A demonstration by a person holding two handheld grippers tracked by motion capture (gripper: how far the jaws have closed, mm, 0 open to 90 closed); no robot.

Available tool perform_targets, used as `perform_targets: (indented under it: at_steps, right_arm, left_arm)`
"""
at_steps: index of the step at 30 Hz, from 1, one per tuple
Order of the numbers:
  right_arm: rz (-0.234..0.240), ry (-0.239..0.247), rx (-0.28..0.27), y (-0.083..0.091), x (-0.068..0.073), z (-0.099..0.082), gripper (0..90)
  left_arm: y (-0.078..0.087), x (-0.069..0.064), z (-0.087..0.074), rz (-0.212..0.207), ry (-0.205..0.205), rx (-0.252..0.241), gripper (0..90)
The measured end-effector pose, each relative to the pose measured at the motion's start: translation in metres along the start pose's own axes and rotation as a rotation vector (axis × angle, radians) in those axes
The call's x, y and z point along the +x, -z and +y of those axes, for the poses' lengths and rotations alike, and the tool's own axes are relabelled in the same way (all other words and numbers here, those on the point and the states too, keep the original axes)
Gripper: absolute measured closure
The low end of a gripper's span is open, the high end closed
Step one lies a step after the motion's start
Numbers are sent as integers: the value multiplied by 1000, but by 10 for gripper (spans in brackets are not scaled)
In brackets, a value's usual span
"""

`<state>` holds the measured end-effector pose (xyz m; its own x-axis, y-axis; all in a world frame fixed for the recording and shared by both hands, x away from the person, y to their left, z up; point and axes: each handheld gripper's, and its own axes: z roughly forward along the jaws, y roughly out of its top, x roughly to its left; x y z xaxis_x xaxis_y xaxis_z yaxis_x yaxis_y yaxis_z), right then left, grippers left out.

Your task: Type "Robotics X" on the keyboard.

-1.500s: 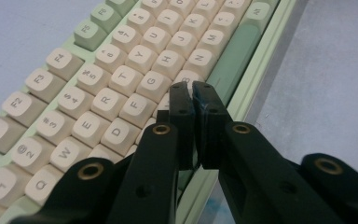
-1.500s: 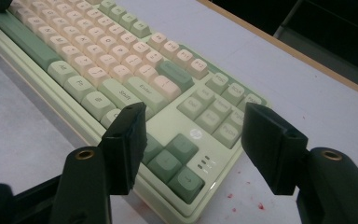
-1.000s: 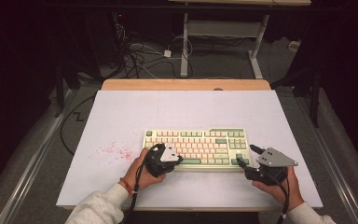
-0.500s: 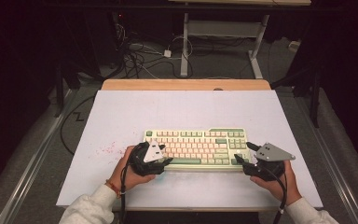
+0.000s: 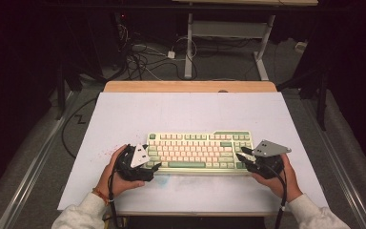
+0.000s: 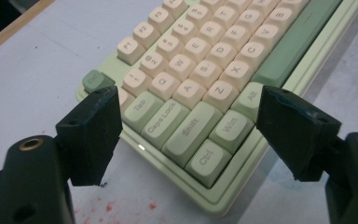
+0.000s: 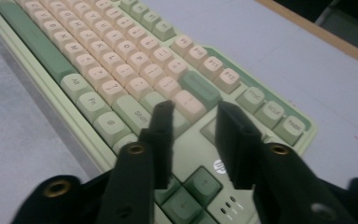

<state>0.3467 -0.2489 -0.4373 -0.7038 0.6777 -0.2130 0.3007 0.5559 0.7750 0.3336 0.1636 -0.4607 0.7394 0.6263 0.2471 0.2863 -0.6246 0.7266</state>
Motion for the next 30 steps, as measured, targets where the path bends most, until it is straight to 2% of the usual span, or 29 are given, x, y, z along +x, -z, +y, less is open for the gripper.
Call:
perform_targets:
  at_steps: [5, 10, 22, 30]
  right_arm:
    - [32, 6, 26, -10, 2, 5, 859]
    - [60, 26, 46, -21, 6, 9, 897]
    - [96, 65, 88, -38, 16, 13, 896]
    - [102, 58, 95, -40, 16, 10, 900]
  left_arm:
    - [3, 2, -4, 6, 14, 2, 196]
    - [4, 3, -8, 5, 24, 6, 187]
    - [7, 3, -10, 7, 27, 11, 188]
    - [12, 4, -7, 1, 41, -5, 197]
